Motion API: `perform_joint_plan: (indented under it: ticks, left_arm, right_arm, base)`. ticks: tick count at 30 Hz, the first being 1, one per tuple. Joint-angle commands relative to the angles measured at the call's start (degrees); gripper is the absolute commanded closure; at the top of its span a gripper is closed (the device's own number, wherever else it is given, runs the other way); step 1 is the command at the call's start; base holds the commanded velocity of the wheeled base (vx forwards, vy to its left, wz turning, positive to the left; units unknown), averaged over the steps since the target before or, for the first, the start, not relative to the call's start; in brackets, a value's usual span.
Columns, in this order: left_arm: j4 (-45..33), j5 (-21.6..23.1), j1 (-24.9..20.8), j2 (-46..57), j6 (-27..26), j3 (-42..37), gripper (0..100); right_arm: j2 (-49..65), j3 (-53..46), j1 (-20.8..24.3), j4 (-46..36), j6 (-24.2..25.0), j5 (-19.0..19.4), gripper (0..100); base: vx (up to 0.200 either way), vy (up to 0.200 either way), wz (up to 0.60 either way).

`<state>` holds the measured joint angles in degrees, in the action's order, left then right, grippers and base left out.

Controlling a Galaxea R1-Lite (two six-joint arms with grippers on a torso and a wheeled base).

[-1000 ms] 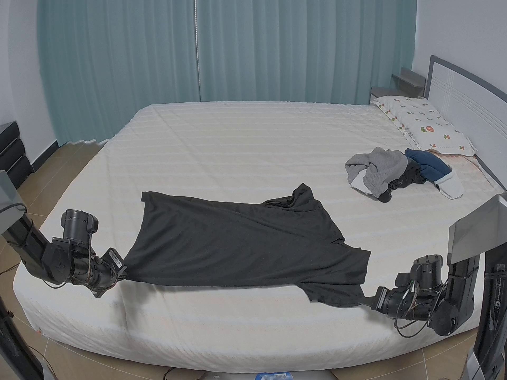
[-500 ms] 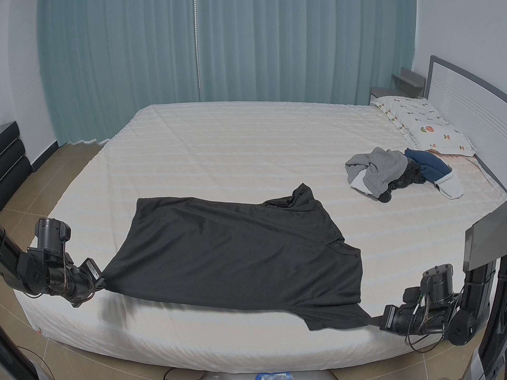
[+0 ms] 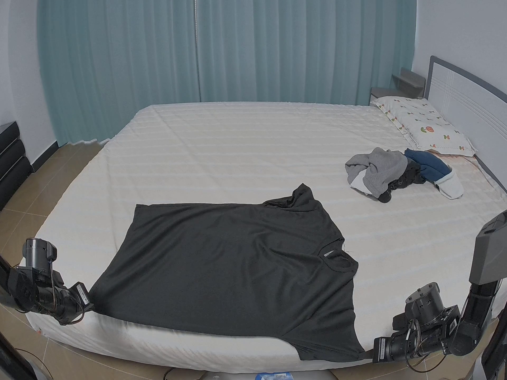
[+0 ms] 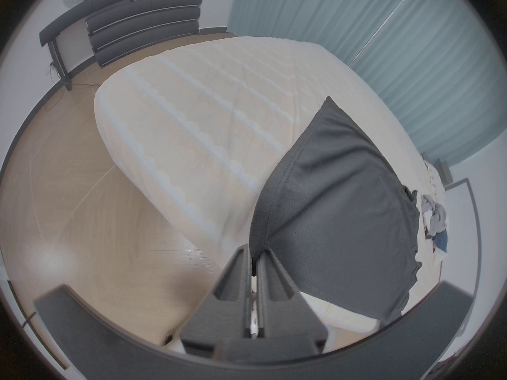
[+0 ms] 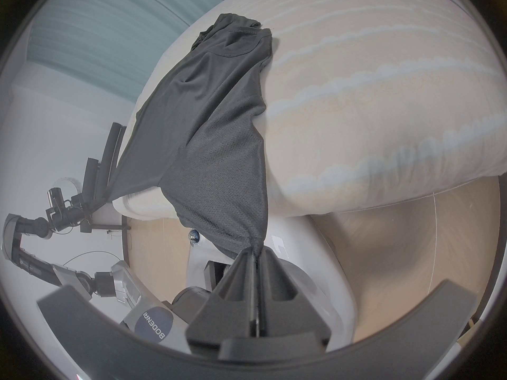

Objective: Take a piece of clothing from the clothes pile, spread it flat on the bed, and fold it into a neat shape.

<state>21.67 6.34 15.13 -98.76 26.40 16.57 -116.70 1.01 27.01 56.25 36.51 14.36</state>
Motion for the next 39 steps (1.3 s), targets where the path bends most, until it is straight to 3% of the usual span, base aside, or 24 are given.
perform_joint_plan:
  ticks: [1, 11, 19, 20, 21, 22, 32, 39]
  left_arm:
    - [0.03, -0.01, 2.36, -0.03, -2.94, -2.86, 100]
    - [-0.05, -0.1, 4.12, -0.21, -9.53, -6.02, 100]
    - [0.21, 0.25, 4.21, -1.44, -9.97, -6.2, 100]
    - [0.21, 0.52, 4.21, -1.35, -9.97, -6.2, 100]
    - [0.12, 1.04, 4.21, -1.26, -9.97, -6.2, 100]
    - [0.12, 1.04, 4.21, -1.26, -9.97, -6.2, 0]
    - [0.56, 2.98, 4.65, -1.0, -9.35, -4.97, 0]
    - [0.39, 5.35, 4.73, -1.0, -5.84, -2.24, 0]
  right_arm:
    - [0.51, -1.01, 1.64, -2.46, -0.3, -0.03, 100]
    - [1.12, -1.01, 3.04, -8.17, -1.97, -0.12, 100]
    - [1.39, -1.01, 3.75, -10.28, -2.85, -0.74, 100]
    - [1.3, -1.01, 3.75, -10.28, -3.2, -0.83, 0]
    - [1.39, -1.01, 3.75, -10.19, -3.38, -0.91, 0]
    - [1.39, -1.01, 3.75, -10.19, -3.38, -0.91, 0]
    - [2.18, 0.13, -5.13, 5.8, -2.67, -0.39, 0]
    - [-7.84, 3.91, -5.22, 13.54, -2.94, -0.3, 0]
  base:
    - [0.0, 0.0, 0.0]
    - [0.0, 0.0, 0.0]
    - [0.0, 0.0, 0.0]
    - [0.0, 0.0, 0.0]
    - [0.0, 0.0, 0.0]
    - [0.0, 0.0, 0.0]
    - [0.0, 0.0, 0.0]
    - [0.0, 0.0, 0.0]
